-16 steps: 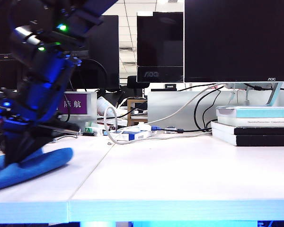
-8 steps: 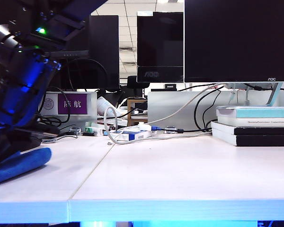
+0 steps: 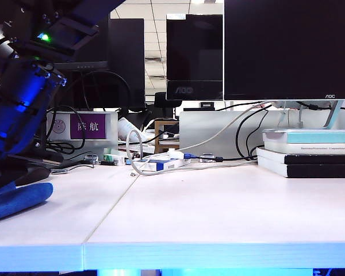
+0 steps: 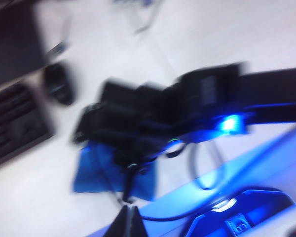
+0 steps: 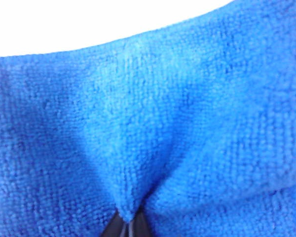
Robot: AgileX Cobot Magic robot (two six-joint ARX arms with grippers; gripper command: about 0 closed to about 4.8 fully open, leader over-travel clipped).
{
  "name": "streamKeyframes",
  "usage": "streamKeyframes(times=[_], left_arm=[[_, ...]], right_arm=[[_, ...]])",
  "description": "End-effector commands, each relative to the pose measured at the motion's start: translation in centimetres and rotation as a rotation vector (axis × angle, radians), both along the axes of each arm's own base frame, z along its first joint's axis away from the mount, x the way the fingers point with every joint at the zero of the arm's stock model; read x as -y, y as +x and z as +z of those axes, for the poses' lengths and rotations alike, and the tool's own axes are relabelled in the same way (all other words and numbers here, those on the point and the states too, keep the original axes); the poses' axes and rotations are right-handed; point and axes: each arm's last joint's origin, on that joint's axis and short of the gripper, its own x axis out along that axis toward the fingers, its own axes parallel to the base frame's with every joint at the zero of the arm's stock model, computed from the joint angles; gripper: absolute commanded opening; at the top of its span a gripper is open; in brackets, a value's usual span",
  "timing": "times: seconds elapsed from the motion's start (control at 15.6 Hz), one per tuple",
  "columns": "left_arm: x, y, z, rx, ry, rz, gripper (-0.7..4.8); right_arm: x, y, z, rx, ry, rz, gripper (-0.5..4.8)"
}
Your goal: Wipe the table from right to left using the rag.
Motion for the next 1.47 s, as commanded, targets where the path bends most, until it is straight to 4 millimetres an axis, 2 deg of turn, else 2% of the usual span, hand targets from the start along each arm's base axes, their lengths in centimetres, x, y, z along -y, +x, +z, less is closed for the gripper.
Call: streamKeyframes(times=[0.06,0.38,0.9,1.09,1.47], left_arm=[[-0.3,0.0,0.1,0.030,0.006,0.123,-0.05],[-0.4,0.1,0.2,0.041,0.010,0.159,-0.05],[-0.5,0.0,0.1,0.042,0.010,0.160,-0.05],[-0.4,0.2,0.0,0.029,-0.011,0.185,-0.05],[-0.2,1.7,-3.0,-0.072,0.064,0.252,-0.06]], right_arm=[[-0.2,-0.4,0.2,0.001,0.005,0.008,-0.06],[-0.8,-0.8,0.2,0.017,0.027,0.020,-0.06],[0.3,-1.5,-1.2,0.044,-0.172,0.042,-0.06],[0.4,-1.6,-1.2,0.033,-0.183,0.048,-0.06],[0.3,-1.6,-1.2,0.015,-0.167,0.060,-0.06]])
